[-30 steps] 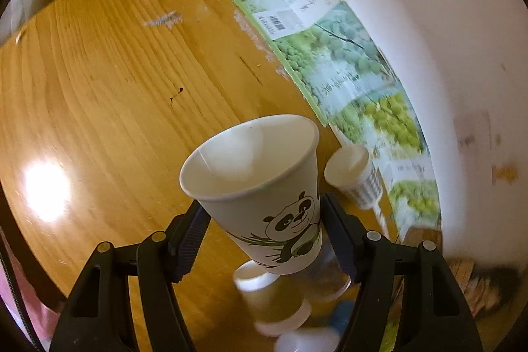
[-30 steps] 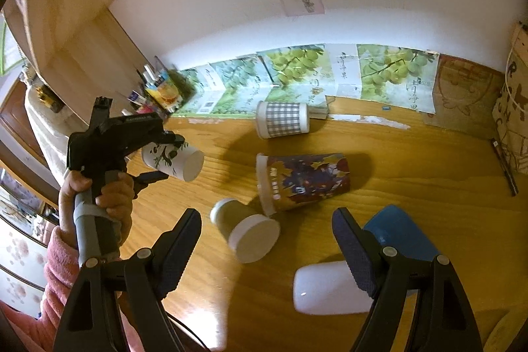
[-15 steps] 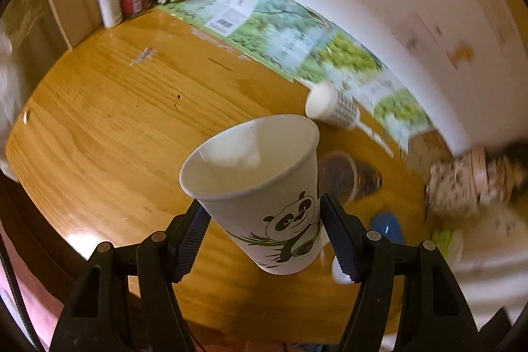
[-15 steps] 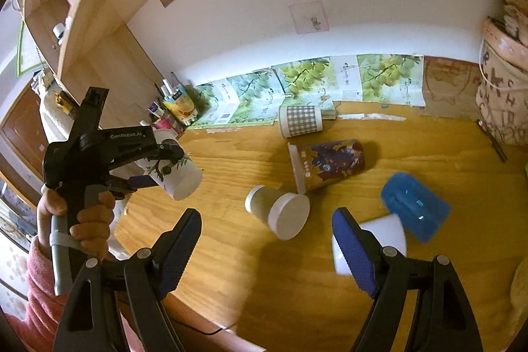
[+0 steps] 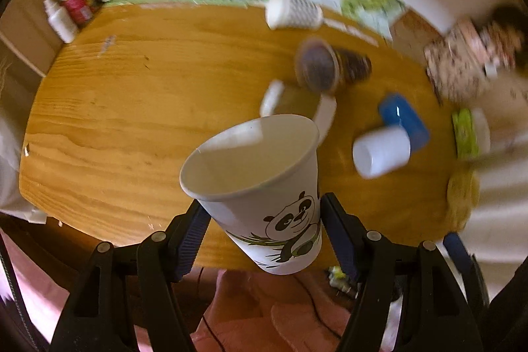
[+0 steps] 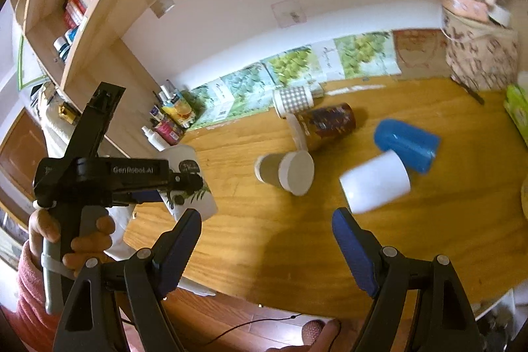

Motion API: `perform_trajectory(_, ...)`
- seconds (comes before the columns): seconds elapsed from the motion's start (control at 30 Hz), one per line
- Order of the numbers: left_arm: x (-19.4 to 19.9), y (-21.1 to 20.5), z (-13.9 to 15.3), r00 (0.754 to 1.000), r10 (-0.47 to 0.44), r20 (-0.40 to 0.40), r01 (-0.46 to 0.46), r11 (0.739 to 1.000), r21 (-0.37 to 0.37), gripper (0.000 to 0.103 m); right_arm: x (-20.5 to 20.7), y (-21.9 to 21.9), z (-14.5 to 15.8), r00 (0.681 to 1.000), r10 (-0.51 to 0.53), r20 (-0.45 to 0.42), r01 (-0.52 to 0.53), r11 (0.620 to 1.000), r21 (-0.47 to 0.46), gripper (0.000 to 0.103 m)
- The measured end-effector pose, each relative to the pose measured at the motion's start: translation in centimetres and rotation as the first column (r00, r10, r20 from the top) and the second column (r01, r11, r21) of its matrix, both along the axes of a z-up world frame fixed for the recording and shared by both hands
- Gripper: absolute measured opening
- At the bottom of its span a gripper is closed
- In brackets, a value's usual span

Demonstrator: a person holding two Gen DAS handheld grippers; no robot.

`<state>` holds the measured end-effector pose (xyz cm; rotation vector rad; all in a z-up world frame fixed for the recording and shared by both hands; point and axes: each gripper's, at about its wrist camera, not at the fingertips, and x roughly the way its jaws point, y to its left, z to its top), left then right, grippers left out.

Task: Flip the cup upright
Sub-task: 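Lift the panda cup with the left tool and rotate it upright, then bring the right tool to the upright panda cup and grasp it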

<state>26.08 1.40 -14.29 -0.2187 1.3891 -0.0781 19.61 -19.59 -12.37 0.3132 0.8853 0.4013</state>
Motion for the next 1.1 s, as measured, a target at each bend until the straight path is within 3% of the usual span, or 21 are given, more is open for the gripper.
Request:
perform_trajectory(0.2, -0.8, -3.0, -2.8, 0.987, -0.121, -0.101, 0.124, 0.992, 0.02, 0.071, -2.1, -0.8, -2.0, 0.996, -0.058, -0.07, 0.058, 0.998, 0.006, 0.082)
perform_trajectory(0.47, -0.8, -6.0, -7.0, 0.951, -0.215, -0.223, 0.226, 0.974, 0.029, 0.072, -2.9, -1.7, -4.5, 0.984, -0.102, -0.145, 0.103, 0.995, 0.001, 0.082)
perform_trajectory(0.77, 0.1, -7.8, -10.5, 0.908, -0.251, -0.336, 0.268, 0.963, 0.005, 0.073, -2.2, -3.0, -7.3, 0.964, -0.135, -0.228, 0.135, 0.991, -0.014, 0.082)
perform_trajectory(1.1, 1.3, -9.0, -12.6, 0.874, -0.265, -0.408, 0.281, 0.96, -0.023, 0.073, -0.1, -2.7, -8.8, 0.954, -0.092, -0.285, 0.086, 0.996, -0.032, 0.082)
